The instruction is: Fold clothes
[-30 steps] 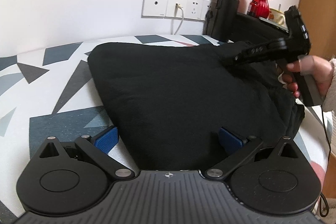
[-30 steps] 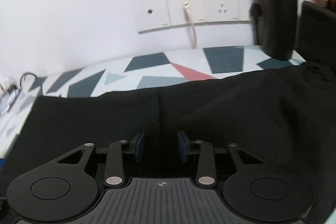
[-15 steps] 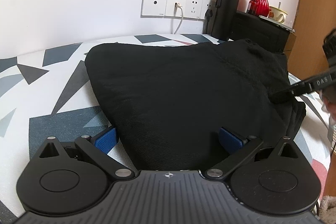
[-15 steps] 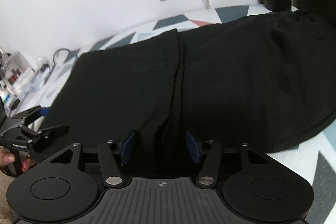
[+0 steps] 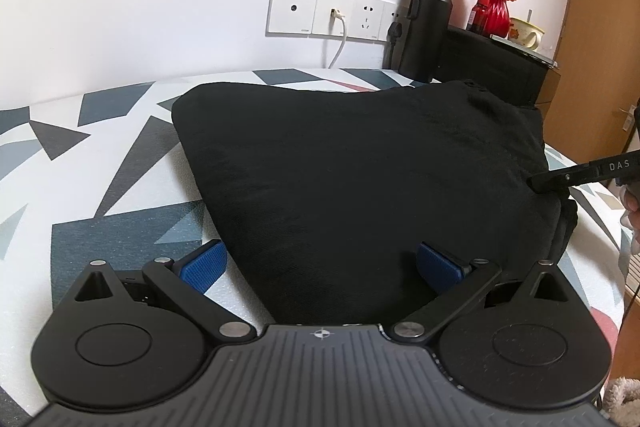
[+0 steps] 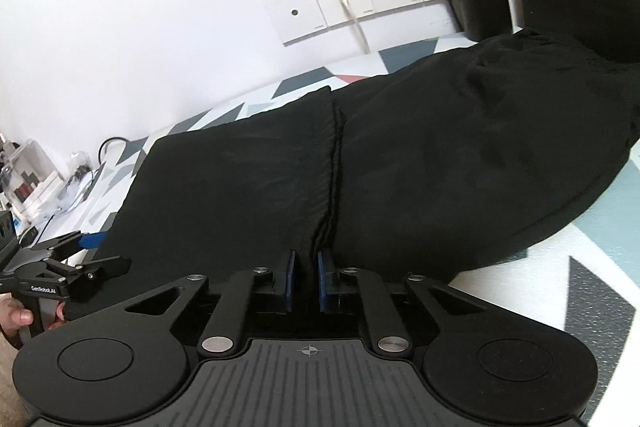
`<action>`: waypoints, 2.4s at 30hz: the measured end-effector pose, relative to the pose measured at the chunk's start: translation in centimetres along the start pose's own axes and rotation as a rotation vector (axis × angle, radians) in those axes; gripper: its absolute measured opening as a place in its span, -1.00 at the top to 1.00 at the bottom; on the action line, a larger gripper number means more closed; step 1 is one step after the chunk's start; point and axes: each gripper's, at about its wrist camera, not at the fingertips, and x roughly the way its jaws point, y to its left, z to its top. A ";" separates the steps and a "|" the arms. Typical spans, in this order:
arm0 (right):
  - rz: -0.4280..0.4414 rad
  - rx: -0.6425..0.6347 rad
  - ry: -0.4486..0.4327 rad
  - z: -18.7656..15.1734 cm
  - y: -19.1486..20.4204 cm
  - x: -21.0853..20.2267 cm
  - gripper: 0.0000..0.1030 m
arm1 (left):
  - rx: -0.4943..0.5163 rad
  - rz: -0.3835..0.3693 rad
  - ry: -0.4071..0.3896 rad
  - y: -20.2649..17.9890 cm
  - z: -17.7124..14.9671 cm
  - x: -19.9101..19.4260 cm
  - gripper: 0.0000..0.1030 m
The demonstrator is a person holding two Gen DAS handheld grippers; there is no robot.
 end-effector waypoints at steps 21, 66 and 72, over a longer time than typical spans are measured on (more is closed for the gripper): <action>0.003 0.089 -0.023 -3.0 -3.7 -2.7 0.47 | -0.025 -0.022 0.017 0.4 0.0 0.3 -1.00; -0.220 0.061 -0.486 12.4 -9.4 -12.7 -0.99 | -0.301 0.144 -0.157 -5.6 8.2 -5.2 -1.00; -0.249 0.124 -0.415 12.4 -13.1 -10.1 -0.99 | -0.337 0.216 -0.158 -5.3 7.7 -1.2 -1.00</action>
